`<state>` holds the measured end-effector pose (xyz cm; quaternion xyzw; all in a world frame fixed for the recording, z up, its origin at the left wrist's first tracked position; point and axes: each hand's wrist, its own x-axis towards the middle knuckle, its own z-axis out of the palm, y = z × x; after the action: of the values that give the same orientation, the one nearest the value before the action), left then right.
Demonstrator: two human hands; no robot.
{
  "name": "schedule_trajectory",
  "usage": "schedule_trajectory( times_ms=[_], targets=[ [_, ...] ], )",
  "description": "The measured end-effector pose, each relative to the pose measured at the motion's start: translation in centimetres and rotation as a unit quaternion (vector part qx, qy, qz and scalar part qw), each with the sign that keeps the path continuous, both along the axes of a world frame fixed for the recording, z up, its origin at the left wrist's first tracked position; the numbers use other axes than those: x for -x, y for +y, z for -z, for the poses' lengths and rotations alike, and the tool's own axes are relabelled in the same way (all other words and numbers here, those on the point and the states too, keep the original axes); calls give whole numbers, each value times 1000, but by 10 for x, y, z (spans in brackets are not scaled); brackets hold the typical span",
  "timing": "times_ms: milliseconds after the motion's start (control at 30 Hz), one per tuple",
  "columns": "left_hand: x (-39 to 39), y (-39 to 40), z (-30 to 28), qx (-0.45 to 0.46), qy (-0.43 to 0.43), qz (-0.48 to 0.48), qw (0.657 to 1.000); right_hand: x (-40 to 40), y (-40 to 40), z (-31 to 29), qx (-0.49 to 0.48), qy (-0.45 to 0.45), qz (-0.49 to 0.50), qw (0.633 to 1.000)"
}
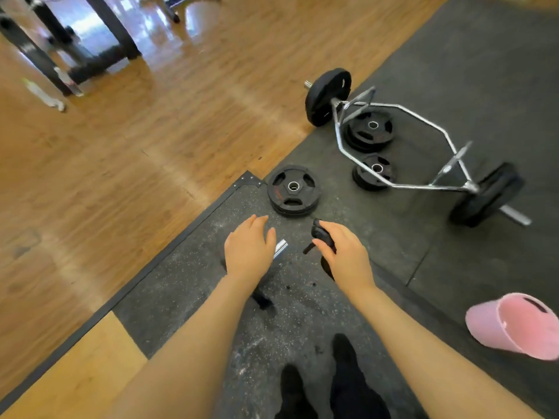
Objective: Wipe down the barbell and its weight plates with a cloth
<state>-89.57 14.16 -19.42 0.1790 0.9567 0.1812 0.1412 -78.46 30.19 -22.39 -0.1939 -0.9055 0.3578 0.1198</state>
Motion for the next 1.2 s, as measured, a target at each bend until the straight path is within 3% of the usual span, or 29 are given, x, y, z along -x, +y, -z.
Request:
schedule_trajectory(
  times_ms=[300,733,1000,1200],
  targets=[
    [-59,157,-10,-32,-3,148,988,-103,101,-8,24,-33,149,988],
    [-182,379,-25,-67,33,319,945,-241,267,-24,12,-9,330,944],
    [-207,484,-11,-55,20,437,898,-269,336,-10,44,-24,416,908],
    [-204,565,-12,-24,16,539,842,-268,378,-5,82,8,536,841]
  ],
)
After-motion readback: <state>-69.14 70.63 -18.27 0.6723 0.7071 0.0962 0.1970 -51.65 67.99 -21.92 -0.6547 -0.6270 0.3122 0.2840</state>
